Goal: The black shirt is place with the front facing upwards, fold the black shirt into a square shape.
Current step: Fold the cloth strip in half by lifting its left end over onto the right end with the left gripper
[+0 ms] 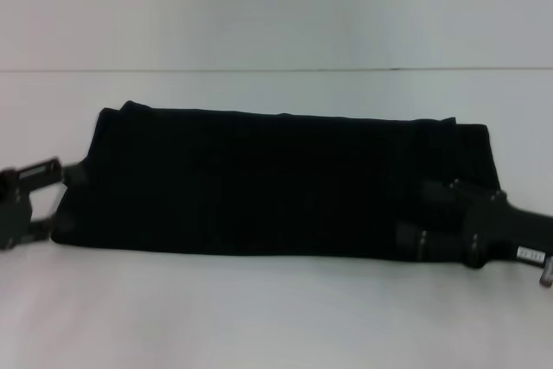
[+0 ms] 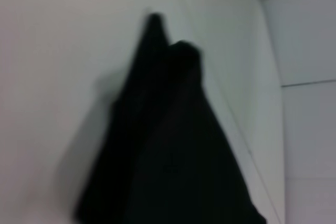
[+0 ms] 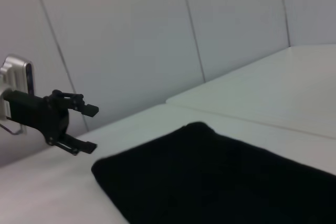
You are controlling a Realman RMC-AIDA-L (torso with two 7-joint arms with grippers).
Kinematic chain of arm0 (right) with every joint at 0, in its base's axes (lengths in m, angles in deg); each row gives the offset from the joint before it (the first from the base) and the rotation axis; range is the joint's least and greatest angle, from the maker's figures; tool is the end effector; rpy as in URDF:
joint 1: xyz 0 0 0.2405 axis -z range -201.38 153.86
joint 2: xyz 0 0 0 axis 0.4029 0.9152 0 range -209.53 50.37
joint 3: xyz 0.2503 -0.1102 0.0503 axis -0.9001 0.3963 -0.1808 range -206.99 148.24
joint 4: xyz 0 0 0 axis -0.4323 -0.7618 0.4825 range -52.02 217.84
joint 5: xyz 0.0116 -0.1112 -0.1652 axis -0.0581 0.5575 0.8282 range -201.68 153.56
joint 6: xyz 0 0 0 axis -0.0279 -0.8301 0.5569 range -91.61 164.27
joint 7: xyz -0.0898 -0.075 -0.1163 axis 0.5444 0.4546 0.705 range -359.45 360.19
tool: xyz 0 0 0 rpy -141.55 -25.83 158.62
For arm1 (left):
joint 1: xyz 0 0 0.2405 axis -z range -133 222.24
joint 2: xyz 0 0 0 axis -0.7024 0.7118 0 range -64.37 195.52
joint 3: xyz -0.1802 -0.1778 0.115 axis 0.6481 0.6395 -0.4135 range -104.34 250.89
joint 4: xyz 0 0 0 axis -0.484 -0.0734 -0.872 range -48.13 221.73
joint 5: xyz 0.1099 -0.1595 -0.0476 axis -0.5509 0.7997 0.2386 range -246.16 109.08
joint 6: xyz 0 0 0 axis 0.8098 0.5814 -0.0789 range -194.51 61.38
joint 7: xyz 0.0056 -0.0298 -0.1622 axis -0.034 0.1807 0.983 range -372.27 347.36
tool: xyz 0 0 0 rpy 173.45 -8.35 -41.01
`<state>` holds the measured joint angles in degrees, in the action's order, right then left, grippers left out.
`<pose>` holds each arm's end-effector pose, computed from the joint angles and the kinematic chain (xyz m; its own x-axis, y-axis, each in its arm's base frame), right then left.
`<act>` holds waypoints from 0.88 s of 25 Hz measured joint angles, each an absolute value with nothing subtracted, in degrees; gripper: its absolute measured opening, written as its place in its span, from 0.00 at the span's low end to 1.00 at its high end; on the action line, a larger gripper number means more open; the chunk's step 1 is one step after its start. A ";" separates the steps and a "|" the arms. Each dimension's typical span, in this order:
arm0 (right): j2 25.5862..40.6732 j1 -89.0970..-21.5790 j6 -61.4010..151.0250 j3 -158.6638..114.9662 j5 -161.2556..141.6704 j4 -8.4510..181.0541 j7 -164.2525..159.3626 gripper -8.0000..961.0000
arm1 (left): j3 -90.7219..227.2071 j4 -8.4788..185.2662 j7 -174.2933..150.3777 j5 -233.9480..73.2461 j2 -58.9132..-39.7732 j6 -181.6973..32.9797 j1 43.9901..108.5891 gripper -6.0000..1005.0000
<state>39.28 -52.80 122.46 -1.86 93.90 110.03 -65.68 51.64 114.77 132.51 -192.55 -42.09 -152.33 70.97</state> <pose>0.2965 0.3266 -0.0388 0.7582 -0.3143 -0.5713 -0.5151 -0.8258 -0.2294 -0.3655 0.3300 0.0543 -0.3469 0.7958 0.4963 0.9193 0.1836 0.3481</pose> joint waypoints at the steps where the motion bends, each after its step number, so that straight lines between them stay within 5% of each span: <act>1: 39.50 -52.63 122.29 -1.83 94.39 110.03 -64.87 0.93 | 51.74 114.78 133.42 -193.04 -42.39 -152.32 69.99 0.87; 22: 39.84 -52.06 122.16 -0.59 95.03 109.53 -64.57 0.97 | 51.39 111.72 134.74 -195.02 -44.42 -138.68 70.74 0.87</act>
<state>39.84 -52.06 122.16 -0.59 95.03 109.53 -64.57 51.39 111.72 134.74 -195.02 -44.42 -138.68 70.74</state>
